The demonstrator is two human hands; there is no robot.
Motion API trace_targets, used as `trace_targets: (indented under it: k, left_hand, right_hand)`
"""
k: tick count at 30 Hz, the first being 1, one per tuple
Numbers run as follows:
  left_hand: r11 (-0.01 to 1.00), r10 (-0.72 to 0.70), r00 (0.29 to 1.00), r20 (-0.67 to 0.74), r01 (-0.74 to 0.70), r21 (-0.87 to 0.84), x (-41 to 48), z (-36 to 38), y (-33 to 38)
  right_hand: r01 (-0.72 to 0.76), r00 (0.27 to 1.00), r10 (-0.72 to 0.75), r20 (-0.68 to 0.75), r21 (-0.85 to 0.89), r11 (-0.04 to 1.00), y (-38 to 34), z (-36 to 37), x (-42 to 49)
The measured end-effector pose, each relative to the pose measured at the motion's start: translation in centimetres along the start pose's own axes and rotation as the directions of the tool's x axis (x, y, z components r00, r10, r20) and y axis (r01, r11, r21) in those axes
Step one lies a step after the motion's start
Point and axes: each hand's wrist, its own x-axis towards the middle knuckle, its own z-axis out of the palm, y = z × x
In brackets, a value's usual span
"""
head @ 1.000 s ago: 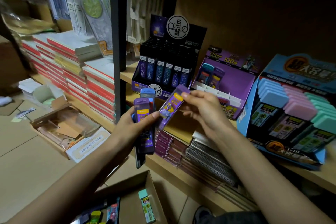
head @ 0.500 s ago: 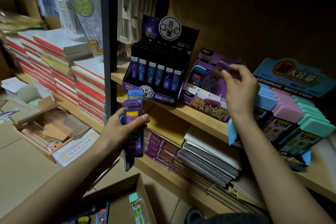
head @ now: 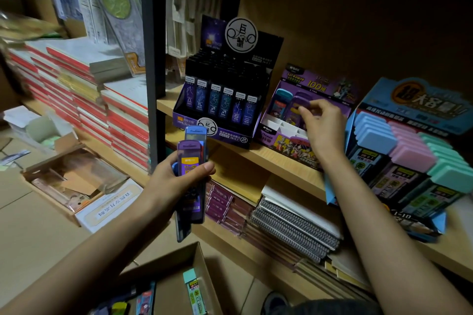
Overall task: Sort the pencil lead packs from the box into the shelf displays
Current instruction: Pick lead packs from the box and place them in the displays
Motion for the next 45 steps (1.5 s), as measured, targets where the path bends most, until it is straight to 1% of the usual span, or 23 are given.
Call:
trace_targets:
  k: [3,5,6,7,8,10,11,12,20,22,25,26,28,29,30,31,32,33,35,37,40,42,45]
  left_hand:
    - [1.0,-0.004,1.0,0.005,0.004,0.003,0.0,0.0,-0.1]
    - [1.0,-0.003,1.0,0.008,0.003,0.006,-0.1,-0.2,-0.1]
    - [1.0,-0.005,1.0,0.009,0.005,0.013,-0.1,-0.3,0.0]
    - [1.0,-0.008,1.0,0.01,0.008,0.02,-0.1,-0.4,0.0]
    - [1.0,-0.012,1.0,0.013,0.012,0.018,-0.2,-0.4,0.1]
    - [1.0,-0.016,1.0,0.02,0.016,0.001,-0.3,-0.3,0.2]
    - [1.0,-0.018,1.0,0.023,0.018,-0.002,-0.4,-0.3,0.3]
    - [1.0,-0.02,0.999,0.025,0.02,0.0,-0.6,-0.1,0.2]
    - [0.999,-0.01,0.999,0.041,0.008,0.043,-1.4,0.8,0.4]
    - [0.999,-0.001,0.999,0.049,-0.001,0.043,-1.5,1.0,0.4]
    - [0.999,0.001,0.998,0.056,-0.003,0.035,-1.7,1.4,0.4]
    - [0.999,-0.002,0.998,0.062,0.0,0.035,-1.8,1.5,0.5]
    - [0.999,-0.003,0.997,0.073,0.0,0.041,-1.8,1.8,0.5]
    - [0.999,-0.003,0.997,0.076,-0.001,0.042,-1.8,1.9,0.5]
    - [0.999,-0.002,0.997,0.078,-0.001,0.041,-1.9,2.1,0.5]
    - [0.999,0.0,0.997,0.081,-0.004,0.044,-1.9,2.2,0.6]
    - [0.999,0.003,0.996,0.088,-0.007,0.052,-1.9,2.4,0.6]
    - [0.998,0.004,0.995,0.099,-0.01,0.061,-1.9,2.6,0.7]
    - [0.999,-0.003,0.99,0.138,-0.004,0.053,-2.0,3.0,0.7]
    - [1.0,-0.014,0.983,0.186,0.008,0.028,-2.1,3.4,0.7]
    - [0.999,-0.016,0.967,0.253,0.004,0.046,-2.4,3.7,0.5]
    - [0.999,-0.028,0.964,0.265,0.021,0.03,-2.4,3.7,0.4]
    - [0.999,-0.043,0.969,0.242,0.039,0.02,-2.2,3.5,0.2]
  right_hand:
    - [-0.05,0.998,0.052,0.027,-0.061,0.997,-0.1,-0.2,-0.4]
    - [-0.074,0.997,0.076,0.004,-0.168,0.983,-0.1,-0.2,-1.6]
    - [-0.04,0.999,0.038,-0.012,-0.243,0.969,-0.1,-0.2,-2.5]
    - [0.025,1.0,-0.024,0.007,-0.316,0.949,-0.1,-0.1,-3.3]
    - [0.095,0.995,-0.072,0.076,-0.371,0.924,-0.1,0.0,-4.1]
    - [0.191,0.958,-0.075,0.275,-0.427,0.884,0.2,0.1,-4.9]
    - [0.218,0.938,-0.061,0.342,-0.443,0.87,0.5,0.0,-5.1]
    - [0.235,0.926,-0.056,0.374,-0.451,0.861,0.6,-0.1,-5.2]
    - [0.281,0.923,-0.128,0.362,-0.411,0.867,0.1,-1.4,-7.6]
    - [0.297,0.915,-0.14,0.379,-0.395,0.869,0.0,-2.0,-8.3]
    - [0.295,0.904,-0.15,0.401,-0.33,0.897,-0.4,-3.1,-8.8]
    - [0.295,0.91,-0.175,0.376,-0.29,0.91,-0.8,-3.5,-8.8]
    - [0.322,0.928,-0.269,0.257,-0.19,0.927,-2.0,-4.3,-8.8]
    - [0.312,0.936,-0.286,0.207,-0.106,0.944,-2.7,-4.7,-8.8]
    - [0.264,0.944,-0.262,0.202,0.018,0.964,-3.4,-4.8,-8.9]
    - [0.176,0.943,-0.213,0.255,0.159,0.971,-4.2,-4.9,-9.2]
    - [0.061,0.923,-0.161,0.349,0.281,0.958,-4.9,-4.7,-9.5]
    - [-0.062,0.888,-0.116,0.446,0.364,0.929,-5.6,-4.3,-9.8]
    - [-0.254,0.825,-0.036,0.565,0.427,0.868,-6.3,-3.3,-10.4]
    - [-0.383,0.771,0.024,0.636,0.434,0.815,-6.7,-2.4,-10.8]
    - [-0.452,0.724,0.017,0.69,0.455,0.767,-6.8,-1.6,-11.1]
    - [-0.461,0.729,0.022,0.684,0.467,0.754,-6.7,-1.3,-11.2]
    - [-0.506,0.763,0.106,0.638,0.486,0.713,-6.5,-1.4,-10.6]
